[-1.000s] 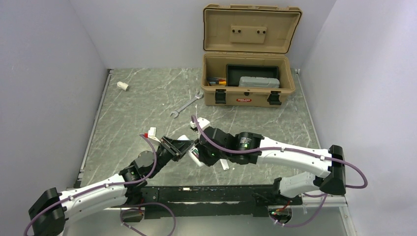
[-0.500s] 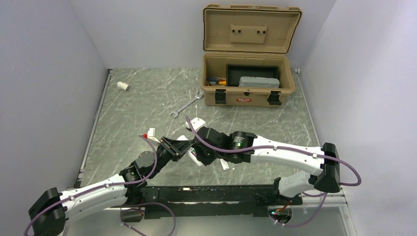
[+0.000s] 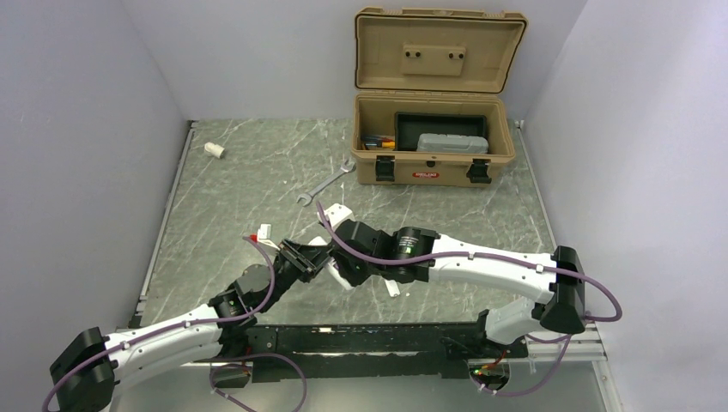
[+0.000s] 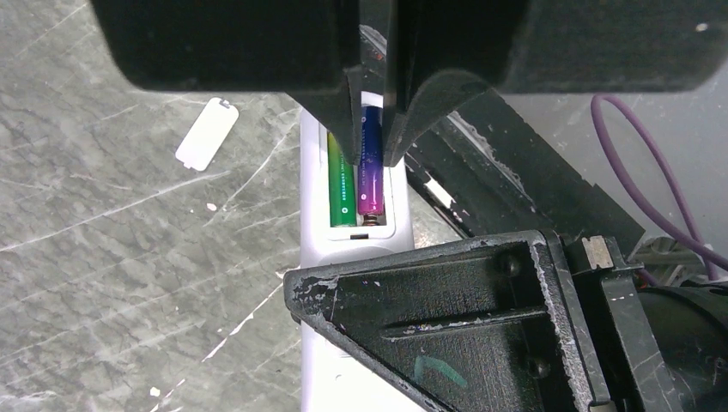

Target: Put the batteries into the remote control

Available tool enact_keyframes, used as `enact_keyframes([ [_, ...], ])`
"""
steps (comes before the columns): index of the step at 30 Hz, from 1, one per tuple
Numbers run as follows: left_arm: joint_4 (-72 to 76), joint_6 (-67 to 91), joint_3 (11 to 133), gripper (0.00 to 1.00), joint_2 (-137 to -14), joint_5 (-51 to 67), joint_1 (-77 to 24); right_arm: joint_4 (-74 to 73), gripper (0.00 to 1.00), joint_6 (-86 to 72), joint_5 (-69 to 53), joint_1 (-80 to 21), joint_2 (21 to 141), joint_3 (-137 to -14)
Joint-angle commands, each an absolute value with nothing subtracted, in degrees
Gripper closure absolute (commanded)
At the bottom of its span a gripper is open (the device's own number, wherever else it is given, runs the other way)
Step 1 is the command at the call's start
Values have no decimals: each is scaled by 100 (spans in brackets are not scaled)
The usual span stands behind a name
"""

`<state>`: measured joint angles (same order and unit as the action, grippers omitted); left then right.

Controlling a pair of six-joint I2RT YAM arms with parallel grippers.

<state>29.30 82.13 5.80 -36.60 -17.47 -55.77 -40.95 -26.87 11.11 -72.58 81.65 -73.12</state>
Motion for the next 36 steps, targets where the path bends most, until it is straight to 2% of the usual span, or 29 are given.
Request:
enact_keyframes([
  [1,3490,8420,635,100,-3592,-1696,-5632,-4113,83,-2584,1279,-7258,8262,-7512],
  [5,3459,8453,592,100,-3544,-1750,-5625,-4087,71,-2577,1268,-7258,8253,-7477],
  [16,3390,8494,554,100,-3489,-1775,-5628,-4065,68,-2583,1249,-7259,8278,-7470],
  [25,3467,8530,519,100,-3544,-1767,-5625,-3732,60,-2591,1109,-7260,7870,-7367],
  [29,3447,8534,519,100,-3541,-1777,-5626,-3488,52,-2526,1107,-7257,7558,-7209],
  [36,3437,8492,572,100,-3496,-1554,-5625,-2668,48,-1699,1180,-7260,6517,-6431],
])
